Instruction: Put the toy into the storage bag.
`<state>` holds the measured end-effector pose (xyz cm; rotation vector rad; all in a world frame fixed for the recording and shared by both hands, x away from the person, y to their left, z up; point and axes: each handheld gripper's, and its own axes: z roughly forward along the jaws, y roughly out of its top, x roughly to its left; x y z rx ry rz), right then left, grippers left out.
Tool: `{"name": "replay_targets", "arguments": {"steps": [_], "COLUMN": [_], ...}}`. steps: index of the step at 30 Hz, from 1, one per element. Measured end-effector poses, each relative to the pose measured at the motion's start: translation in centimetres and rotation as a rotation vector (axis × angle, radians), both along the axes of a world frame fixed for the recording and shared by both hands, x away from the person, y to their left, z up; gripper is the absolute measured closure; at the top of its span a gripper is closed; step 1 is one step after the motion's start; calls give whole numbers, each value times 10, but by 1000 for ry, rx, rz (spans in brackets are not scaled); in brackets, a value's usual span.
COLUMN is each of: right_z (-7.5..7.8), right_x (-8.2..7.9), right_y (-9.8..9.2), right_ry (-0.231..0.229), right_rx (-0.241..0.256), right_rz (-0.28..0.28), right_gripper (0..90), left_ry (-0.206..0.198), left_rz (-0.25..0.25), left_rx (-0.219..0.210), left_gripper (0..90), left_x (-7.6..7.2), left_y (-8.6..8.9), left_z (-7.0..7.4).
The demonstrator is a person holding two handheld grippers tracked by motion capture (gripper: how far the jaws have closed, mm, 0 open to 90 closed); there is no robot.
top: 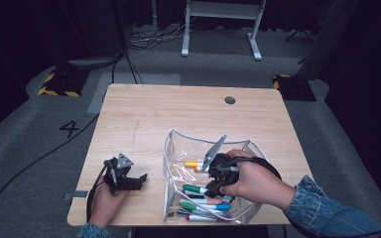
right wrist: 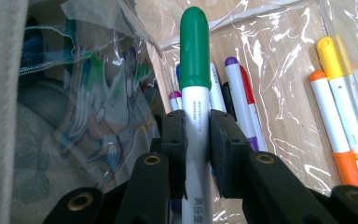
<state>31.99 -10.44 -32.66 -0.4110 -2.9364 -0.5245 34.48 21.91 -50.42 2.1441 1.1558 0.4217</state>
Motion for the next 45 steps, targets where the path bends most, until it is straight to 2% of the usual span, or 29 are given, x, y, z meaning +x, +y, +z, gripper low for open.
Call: {"name": "replay_targets", "arguments": {"steps": [3, 7, 14, 23, 30, 32, 33, 35, 37, 39, 41, 42, 45], "right_z": [2, -2, -30, -47, -60, -62, -61, -51, -32, -7, 18, 31, 49], "right_x": [1, 3, 5, 5, 8, 9, 9, 10, 13, 16, 18, 21, 28], "right_y": [5, 10, 12, 15, 18, 17, 17, 14, 6, -7, -26, -40, -73], "right_ry": [-23, -25, 21, 58, 62, 64, 40, -7, -53, -121, -170, -202, -255], "right_rx": [0, 2, -33, -71, -110, -112, -84, -13, 107, 218, 303, 334, 366], "right_rz": [11, 13, 15, 9, 29, 43, 33, 4, -53, -113, -183, -224, -326], "right_gripper": [767, 767, 767, 767, 764, 653, 559, 520, 471, 475, 484, 500, 500], "left_ry": [2, -1, -1, -1, -1, -1, -1, 0, -1, -1, -1, -1, -2], "left_rz": [0, 1, 1, 1, 1, 1, 1, 0, 1, 1, 1, 1, 1], "left_rx": [1, -1, 0, -1, 0, -1, 0, 0, 0, -1, 0, 0, 1], "left_gripper": [120, 120, 120, 120, 120, 120, 120, 120, 120, 120, 120, 120, 120], "left_x": [0, 0, 0, 0, 0, 0, 0, 0, 0, 0, 0, 0, 0], "left_y": [0, 0, 0, 0, 0, 0, 0, 0, 0, 0, 0, 0, 0], "left_z": [0, 0, 0, 0, 0, 0, 0, 0, 0, 0, 0, 0, 0]}}
